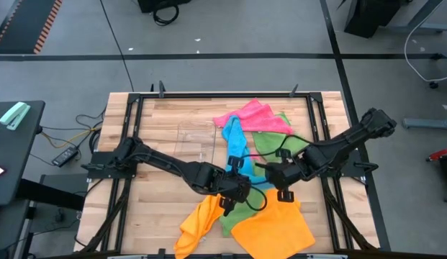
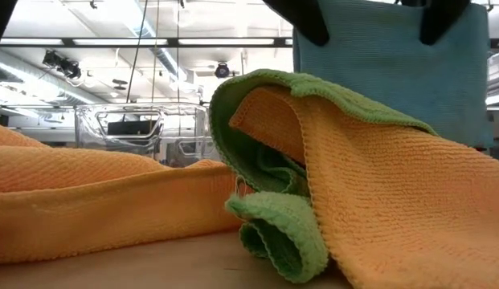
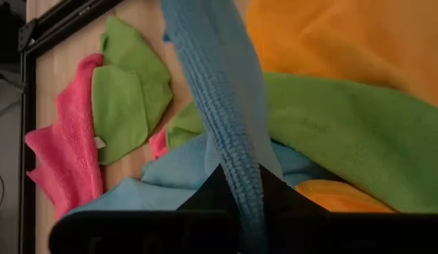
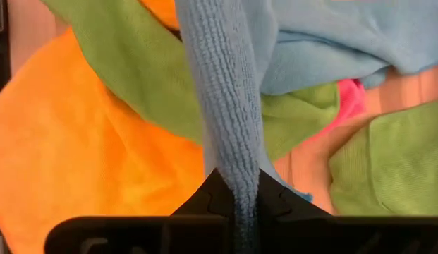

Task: Fold microfiber towels
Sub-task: Fold the left blue towel

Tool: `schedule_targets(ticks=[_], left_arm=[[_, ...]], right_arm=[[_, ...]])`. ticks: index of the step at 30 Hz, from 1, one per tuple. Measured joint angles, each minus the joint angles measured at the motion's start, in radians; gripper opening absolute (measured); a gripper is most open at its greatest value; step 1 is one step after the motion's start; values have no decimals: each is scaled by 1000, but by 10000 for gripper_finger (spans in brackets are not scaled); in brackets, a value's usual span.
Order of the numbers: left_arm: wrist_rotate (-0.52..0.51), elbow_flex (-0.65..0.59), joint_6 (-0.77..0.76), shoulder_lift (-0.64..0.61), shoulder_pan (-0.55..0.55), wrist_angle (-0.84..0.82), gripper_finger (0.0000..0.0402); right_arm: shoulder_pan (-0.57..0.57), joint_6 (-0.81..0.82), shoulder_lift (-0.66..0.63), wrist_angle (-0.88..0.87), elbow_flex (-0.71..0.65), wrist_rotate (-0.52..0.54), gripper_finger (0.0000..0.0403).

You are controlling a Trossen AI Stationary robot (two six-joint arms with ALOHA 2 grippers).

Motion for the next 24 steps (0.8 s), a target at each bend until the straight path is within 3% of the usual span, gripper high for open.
schedule_targets(ticks=[5,13,24], left_arm=[[4,-1,-5,0,-25,25,39],[76,-2,-58,10,-61,67,14],[127,0,-118,56,-116,166,26]], right_arm=[[36,31,0,8,-40,10,23],[114,54,1,147,-88,-1,23],[202,112,9,267,-153,-5,23]])
